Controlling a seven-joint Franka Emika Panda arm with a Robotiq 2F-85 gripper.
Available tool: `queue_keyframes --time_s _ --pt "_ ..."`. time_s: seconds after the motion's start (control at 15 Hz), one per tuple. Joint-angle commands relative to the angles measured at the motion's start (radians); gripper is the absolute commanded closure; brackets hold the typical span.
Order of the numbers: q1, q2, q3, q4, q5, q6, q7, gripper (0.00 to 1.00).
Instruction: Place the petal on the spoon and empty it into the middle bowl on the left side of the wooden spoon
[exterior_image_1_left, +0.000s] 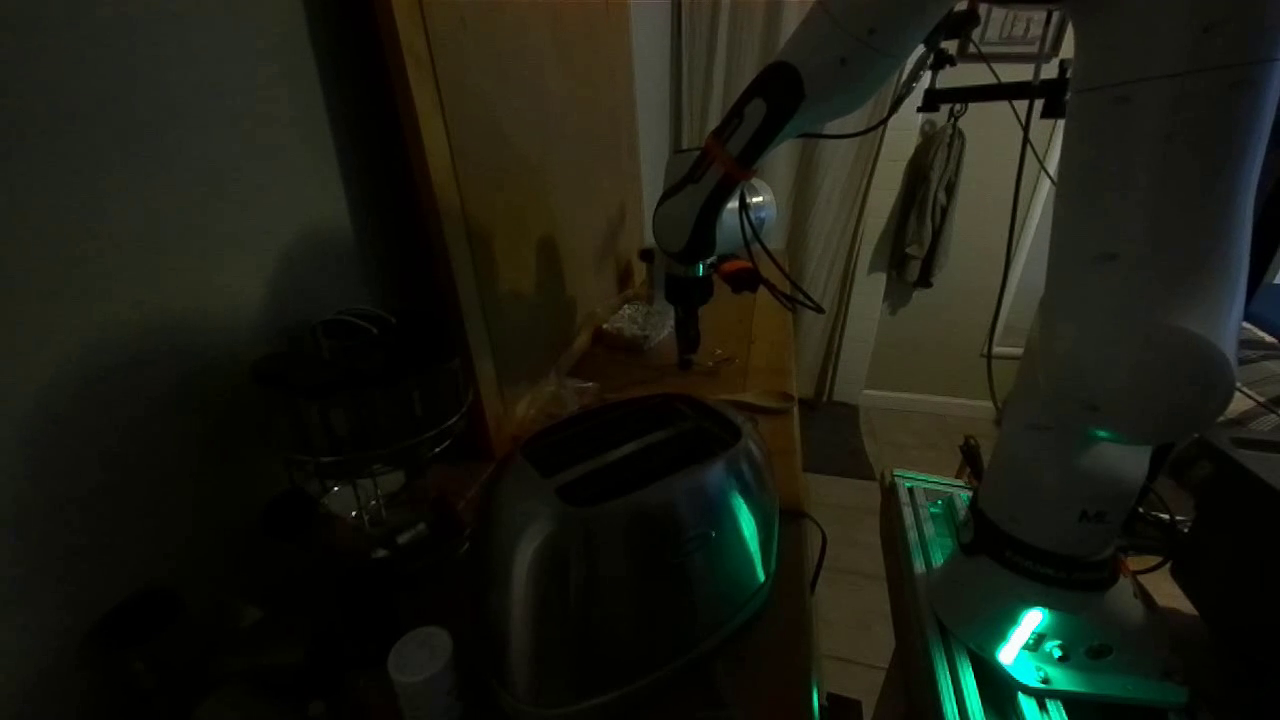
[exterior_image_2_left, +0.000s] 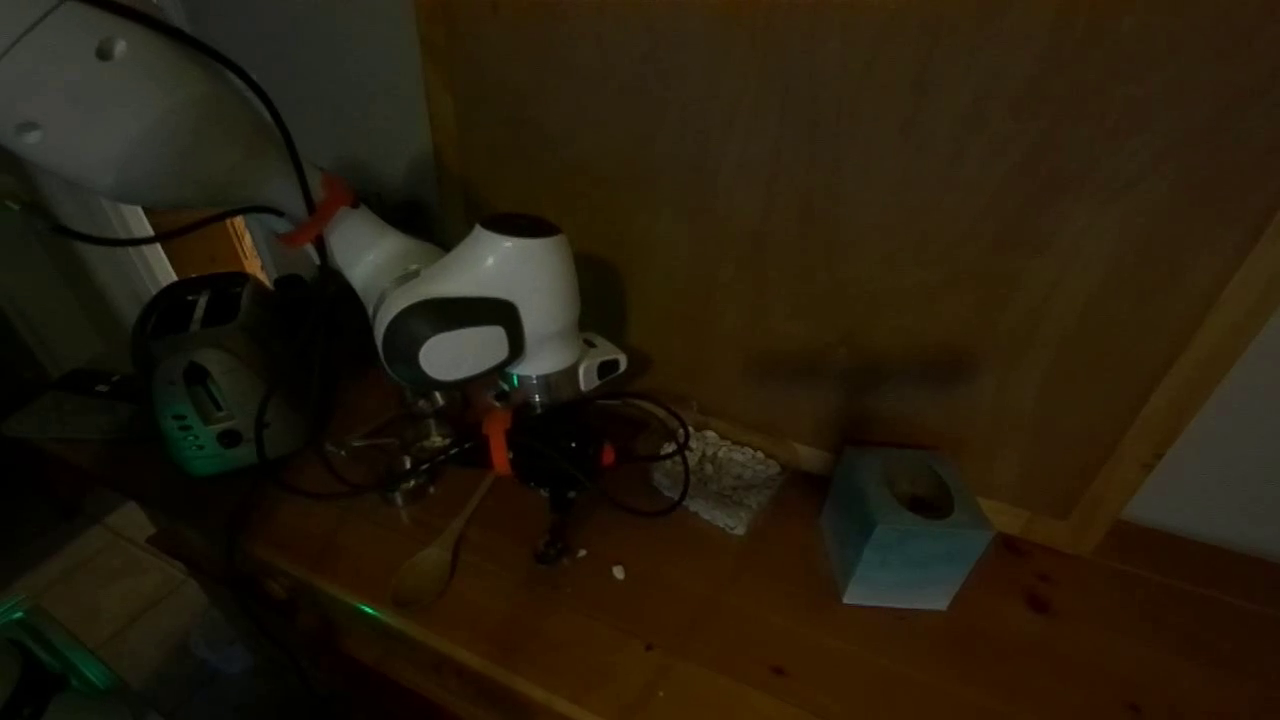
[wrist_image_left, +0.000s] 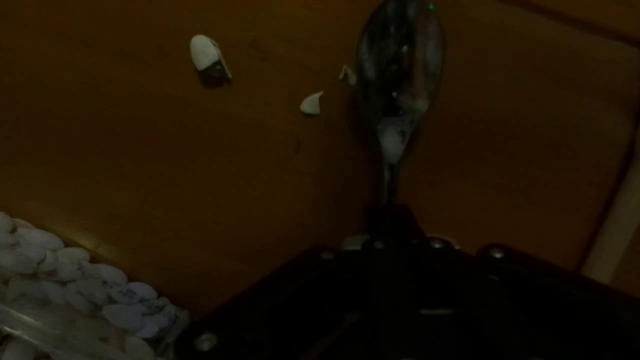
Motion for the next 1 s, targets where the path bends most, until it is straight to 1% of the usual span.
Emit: queue_keyframes --time_s 0.0,0.07,0.13,0.27,0.33,0.6,0.73,0.8,0.87,0.93 --pt "-0.019 0.027 0.016 0.031 -0.029 -0.027 0.032 0.94" --pt "-0.019 0.03 0.016 0.03 -0.032 -0.028 0.035 0.88" --pt "-0.019 0.032 0.016 0.03 -0.032 -0.029 0.036 0.66" --pt "-0.019 0.032 0.018 0.029 -0.029 -0.034 0.039 0.62" --pt "-0.019 0.029 0.02 0.028 -0.028 -0.037 0.041 0.56" --pt "-0.008 -0.014 0.025 0.015 -0.053 -0.037 0.048 0.28" --pt "0.0 -0.056 0.028 0.007 -0.075 -0.04 0.057 0.16" --pt "0.004 -0.08 0.028 0.002 -0.096 -0.036 0.064 0.08" --pt "0.008 -0.113 0.028 -0.004 -0.112 -0.044 0.072 0.02" --pt "0.01 -0.141 0.029 -0.01 -0.128 -0.048 0.08 0.0"
